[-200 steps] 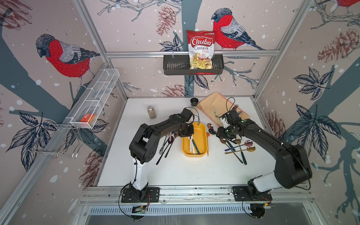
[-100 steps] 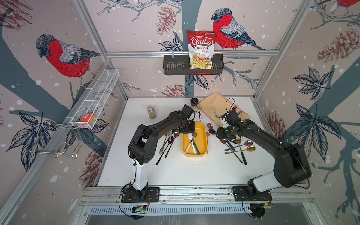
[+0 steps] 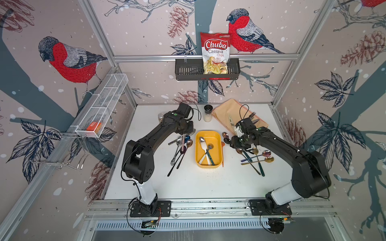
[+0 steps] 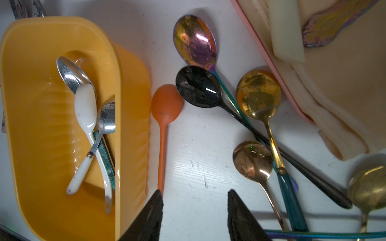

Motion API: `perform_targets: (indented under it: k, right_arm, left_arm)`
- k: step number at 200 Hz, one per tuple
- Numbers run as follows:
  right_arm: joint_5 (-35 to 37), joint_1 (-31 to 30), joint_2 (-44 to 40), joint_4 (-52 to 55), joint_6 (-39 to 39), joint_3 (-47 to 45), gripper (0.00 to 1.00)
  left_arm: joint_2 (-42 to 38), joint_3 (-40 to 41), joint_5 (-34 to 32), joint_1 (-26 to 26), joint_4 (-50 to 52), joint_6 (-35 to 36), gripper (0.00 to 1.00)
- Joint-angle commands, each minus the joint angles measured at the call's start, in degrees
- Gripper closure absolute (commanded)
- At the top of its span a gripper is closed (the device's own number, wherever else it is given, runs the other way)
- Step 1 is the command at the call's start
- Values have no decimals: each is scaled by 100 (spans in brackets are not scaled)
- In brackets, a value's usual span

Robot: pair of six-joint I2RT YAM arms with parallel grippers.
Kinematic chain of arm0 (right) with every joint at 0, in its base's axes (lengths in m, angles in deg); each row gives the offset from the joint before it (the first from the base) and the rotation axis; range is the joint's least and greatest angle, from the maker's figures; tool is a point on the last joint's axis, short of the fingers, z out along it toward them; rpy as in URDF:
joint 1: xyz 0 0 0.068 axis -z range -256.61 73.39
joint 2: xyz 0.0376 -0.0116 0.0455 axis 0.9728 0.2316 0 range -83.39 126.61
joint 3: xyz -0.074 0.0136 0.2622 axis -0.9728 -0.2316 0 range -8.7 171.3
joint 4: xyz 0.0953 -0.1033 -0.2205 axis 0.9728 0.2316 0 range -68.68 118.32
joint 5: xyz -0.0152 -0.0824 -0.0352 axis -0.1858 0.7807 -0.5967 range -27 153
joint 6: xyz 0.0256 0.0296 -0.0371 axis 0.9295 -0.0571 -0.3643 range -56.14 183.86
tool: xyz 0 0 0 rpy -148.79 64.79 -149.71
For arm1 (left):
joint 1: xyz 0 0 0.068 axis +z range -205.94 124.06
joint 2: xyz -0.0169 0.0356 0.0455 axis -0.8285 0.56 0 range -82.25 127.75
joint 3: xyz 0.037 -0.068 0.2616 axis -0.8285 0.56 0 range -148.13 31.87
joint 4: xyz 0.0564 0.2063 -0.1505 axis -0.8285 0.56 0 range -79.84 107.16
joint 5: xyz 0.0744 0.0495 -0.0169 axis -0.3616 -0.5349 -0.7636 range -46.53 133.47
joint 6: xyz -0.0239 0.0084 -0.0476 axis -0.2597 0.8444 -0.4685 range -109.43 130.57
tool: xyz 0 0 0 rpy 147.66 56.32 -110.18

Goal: Put the spoon into the storage box
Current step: Place the spoon in the storage box, then pick up the spoon from the center of the board.

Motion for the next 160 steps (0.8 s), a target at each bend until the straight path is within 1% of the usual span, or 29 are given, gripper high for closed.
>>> perform_targets:
  k: [1, 41, 57, 110, 160]
  right_arm:
    - [-16, -35, 64, -37, 10, 57, 48]
    - [26, -90, 101, 28, 5, 130, 48]
    - [38, -94, 92, 42, -6, 122, 48]
    - [29, -96, 118, 51, -13, 117, 48]
    - [-34, -93, 123, 9, -7, 130, 48]
  left_arm:
    - [17, 178, 143, 141, -23, 236, 70]
    - [335, 392, 190, 275, -96, 320, 71]
    - [427, 460, 112, 314, -87, 316, 71]
    - [621, 735, 67, 316, -246, 315, 71]
    - [793, 779, -12, 316, -270, 345, 72]
